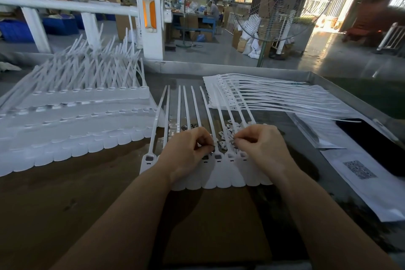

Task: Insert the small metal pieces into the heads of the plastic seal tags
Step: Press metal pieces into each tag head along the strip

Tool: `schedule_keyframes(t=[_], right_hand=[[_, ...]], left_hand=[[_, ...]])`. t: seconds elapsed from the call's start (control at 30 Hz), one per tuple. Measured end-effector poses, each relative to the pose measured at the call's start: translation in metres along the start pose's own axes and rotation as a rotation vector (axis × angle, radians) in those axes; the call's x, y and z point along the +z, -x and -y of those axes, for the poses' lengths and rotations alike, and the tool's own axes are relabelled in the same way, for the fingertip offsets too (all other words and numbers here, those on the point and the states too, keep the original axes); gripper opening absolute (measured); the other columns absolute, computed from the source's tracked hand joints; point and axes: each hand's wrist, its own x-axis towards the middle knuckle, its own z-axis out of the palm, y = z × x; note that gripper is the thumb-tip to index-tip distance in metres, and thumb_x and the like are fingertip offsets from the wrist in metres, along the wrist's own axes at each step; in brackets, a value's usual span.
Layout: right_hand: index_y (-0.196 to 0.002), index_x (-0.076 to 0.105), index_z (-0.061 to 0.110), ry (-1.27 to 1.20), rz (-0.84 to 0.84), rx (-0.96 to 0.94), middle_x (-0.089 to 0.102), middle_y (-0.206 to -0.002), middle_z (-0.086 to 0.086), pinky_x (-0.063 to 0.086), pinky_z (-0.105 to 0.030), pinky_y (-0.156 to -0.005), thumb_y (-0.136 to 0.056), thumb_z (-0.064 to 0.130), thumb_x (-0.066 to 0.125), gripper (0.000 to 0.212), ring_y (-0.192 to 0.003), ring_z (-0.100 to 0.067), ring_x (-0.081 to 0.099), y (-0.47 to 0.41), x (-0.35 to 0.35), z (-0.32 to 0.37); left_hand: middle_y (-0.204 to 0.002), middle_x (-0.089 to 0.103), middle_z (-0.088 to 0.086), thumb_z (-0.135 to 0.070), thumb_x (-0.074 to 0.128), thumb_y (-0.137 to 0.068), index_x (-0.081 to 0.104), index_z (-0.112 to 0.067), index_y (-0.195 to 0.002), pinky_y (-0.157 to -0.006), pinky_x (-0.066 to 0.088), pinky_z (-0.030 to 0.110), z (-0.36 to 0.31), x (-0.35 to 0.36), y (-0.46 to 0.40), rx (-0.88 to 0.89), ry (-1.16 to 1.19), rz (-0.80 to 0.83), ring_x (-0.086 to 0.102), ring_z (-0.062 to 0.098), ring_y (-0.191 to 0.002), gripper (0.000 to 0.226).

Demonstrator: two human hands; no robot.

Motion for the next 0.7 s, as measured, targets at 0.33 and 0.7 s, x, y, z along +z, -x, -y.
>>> schedule_keyframes(t=[0.33, 0.7], right_hand=[[-0.084, 0.072, 0.011, 0.078, 0.193, 0.143, 0.061, -0.078, 0.011, 0.039, -0.004, -0.047, -0.084, 0.007, 0.061, 0.012, -0.069, 0.003, 0.057, 0.0015, 0.0003, 0.0032], [-0.073, 0.065, 0.024, 0.133, 0.131, 0.141, 0.06, -0.079, 0.013, 0.042, -0.011, -0.055, -0.08, 0.011, 0.067, 0.015, -0.074, -0.005, 0.06, 0.0047, 0.005, 0.0044]], left_hand=[[-0.085, 0.062, -0.01, -0.017, 0.063, -0.086, 0.057, -0.028, -0.085, -0.07, 0.044, 0.013, -0.0006, -0.0004, 0.0005, 0.0, -0.02, -0.019, 0.058, 0.008, -0.081, 0.012], [-0.086, 0.065, -0.011, -0.015, 0.063, -0.086, 0.058, -0.029, -0.085, -0.076, 0.048, 0.018, -0.0014, -0.0005, 0.002, 0.03, 0.029, -0.011, 0.06, 0.005, -0.084, 0.015]])
